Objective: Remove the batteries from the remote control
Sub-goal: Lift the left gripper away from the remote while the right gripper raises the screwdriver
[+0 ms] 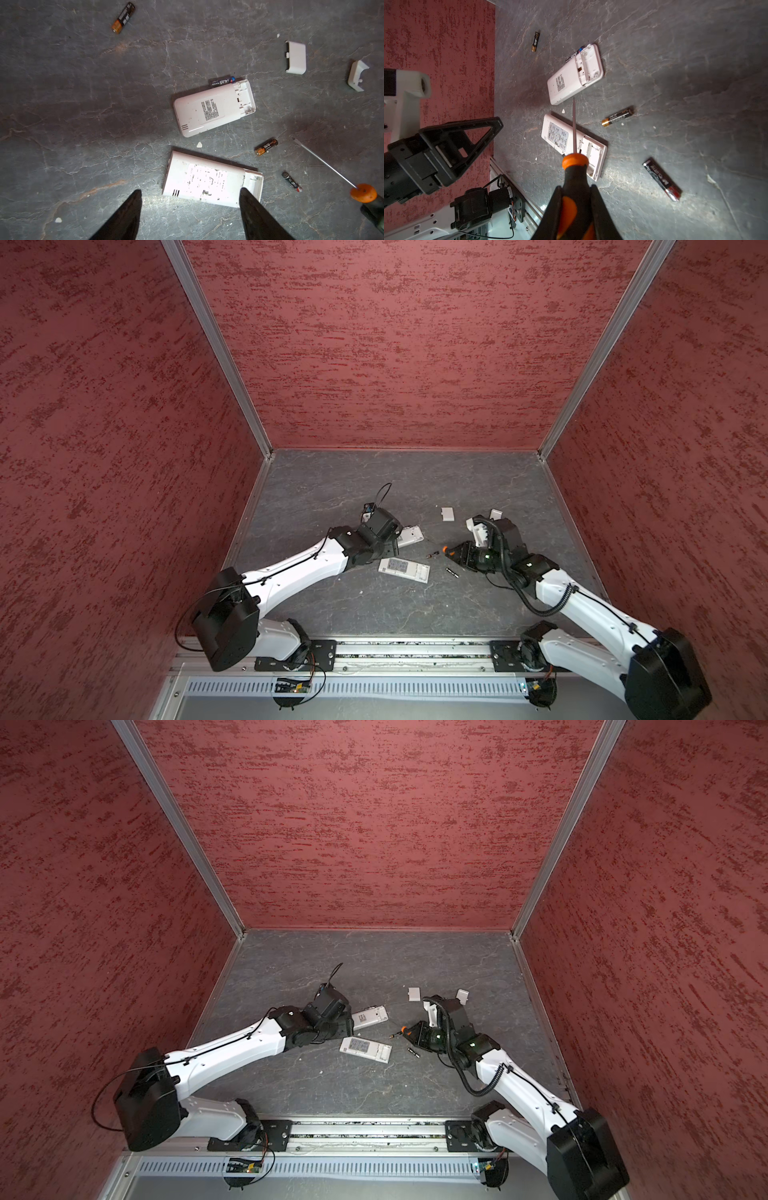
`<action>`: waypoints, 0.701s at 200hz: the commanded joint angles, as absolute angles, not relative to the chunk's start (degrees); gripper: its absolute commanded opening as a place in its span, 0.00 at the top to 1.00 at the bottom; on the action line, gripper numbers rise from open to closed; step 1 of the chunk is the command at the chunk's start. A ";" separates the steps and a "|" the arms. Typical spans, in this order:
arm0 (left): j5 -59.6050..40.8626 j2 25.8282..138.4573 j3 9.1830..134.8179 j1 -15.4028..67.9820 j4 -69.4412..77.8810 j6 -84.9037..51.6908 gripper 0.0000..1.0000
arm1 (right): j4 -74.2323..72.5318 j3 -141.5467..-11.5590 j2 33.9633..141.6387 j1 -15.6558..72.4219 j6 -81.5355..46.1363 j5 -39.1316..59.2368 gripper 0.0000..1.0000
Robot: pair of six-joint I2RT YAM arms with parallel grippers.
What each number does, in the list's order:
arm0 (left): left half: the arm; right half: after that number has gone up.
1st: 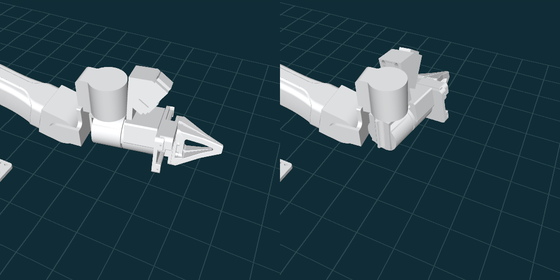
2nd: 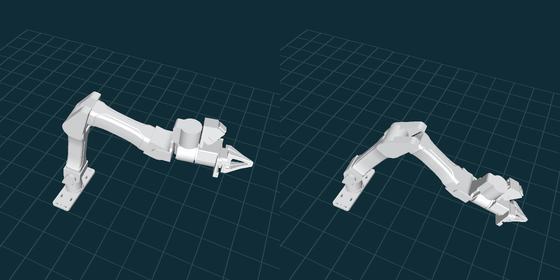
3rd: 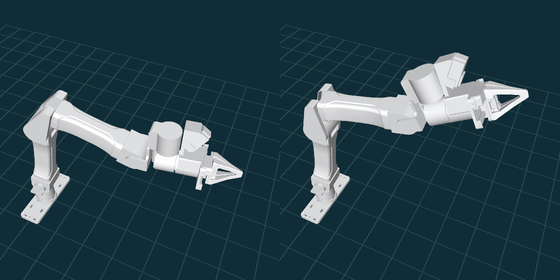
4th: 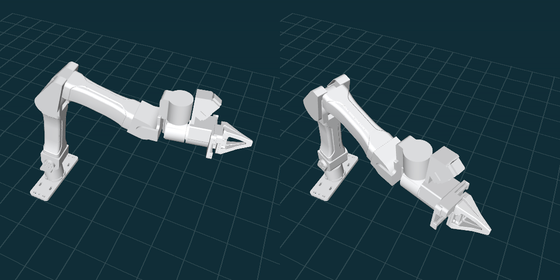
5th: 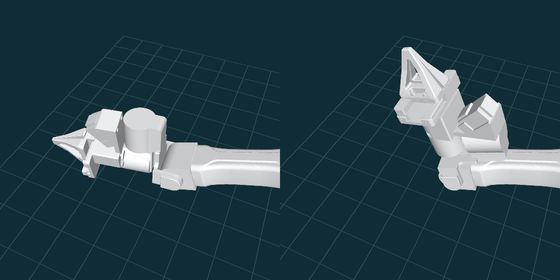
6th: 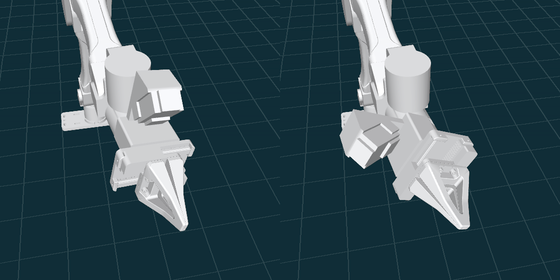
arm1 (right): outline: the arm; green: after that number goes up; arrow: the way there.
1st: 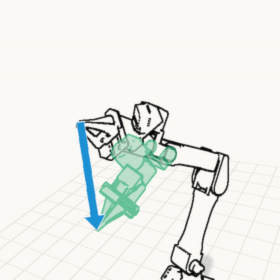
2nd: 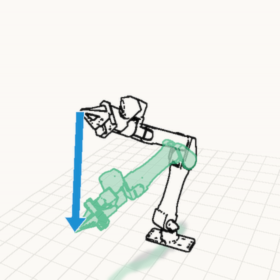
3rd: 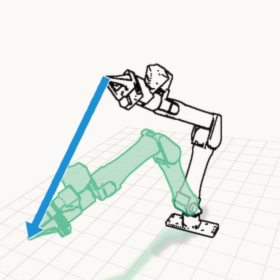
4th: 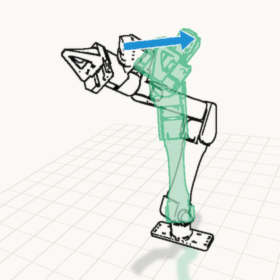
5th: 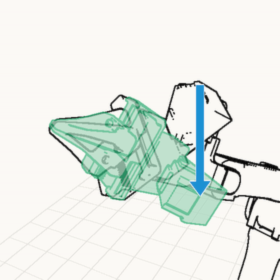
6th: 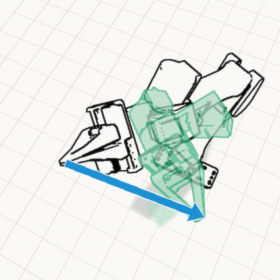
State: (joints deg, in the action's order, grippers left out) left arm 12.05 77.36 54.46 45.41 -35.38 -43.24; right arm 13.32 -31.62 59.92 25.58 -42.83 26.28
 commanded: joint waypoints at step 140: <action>20.00 56.47 52.82 41.58 -29.28 -33.45 0.00 | 3.19 -38.07 70.94 17.09 -35.28 26.32 1.00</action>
